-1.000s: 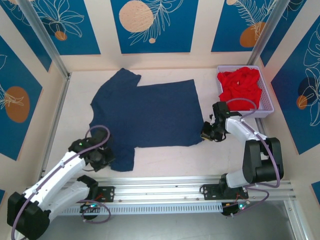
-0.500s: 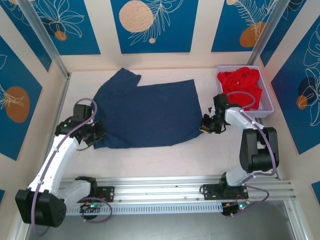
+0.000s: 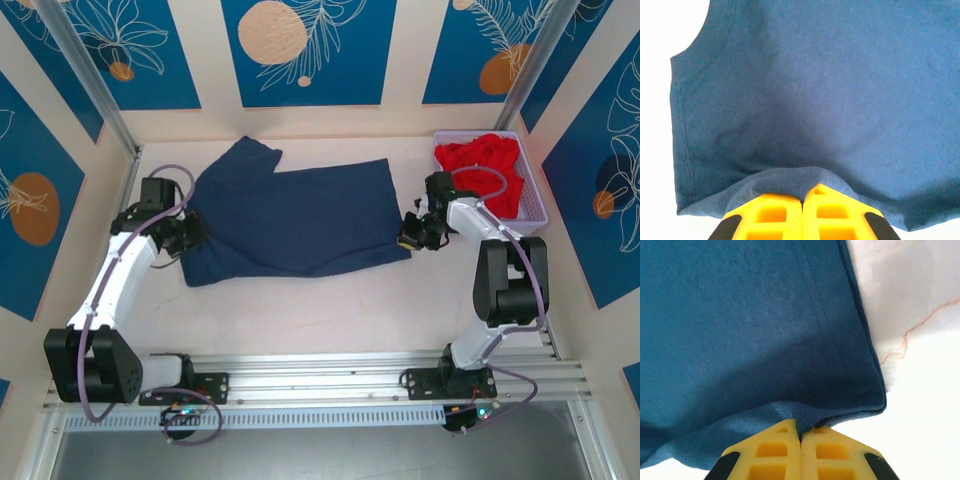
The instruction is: Fold the inside-out t-shirt
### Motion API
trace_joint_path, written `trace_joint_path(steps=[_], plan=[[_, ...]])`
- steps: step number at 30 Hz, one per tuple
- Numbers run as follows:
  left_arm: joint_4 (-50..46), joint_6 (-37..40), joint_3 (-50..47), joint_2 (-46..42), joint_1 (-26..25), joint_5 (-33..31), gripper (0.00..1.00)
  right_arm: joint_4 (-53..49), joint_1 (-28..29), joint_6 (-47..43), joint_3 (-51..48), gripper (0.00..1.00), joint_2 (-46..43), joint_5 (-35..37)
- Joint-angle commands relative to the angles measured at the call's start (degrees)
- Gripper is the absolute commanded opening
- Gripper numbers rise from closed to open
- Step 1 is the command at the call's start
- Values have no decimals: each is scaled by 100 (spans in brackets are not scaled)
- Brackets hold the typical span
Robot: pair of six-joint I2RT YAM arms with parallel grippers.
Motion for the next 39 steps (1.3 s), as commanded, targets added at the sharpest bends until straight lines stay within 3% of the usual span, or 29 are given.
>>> trace_joint_path(steps=[1, 17, 39], plan=[[230, 194, 362, 223, 109, 114, 0, -165, -73, -85, 216, 0, 136, -104], [278, 389, 1034, 1144, 267, 206, 0, -118, -127, -22, 775, 0, 612, -108], [329, 467, 1417, 1675, 465, 273, 0, -331, -106, -63, 1874, 0, 1475, -85]])
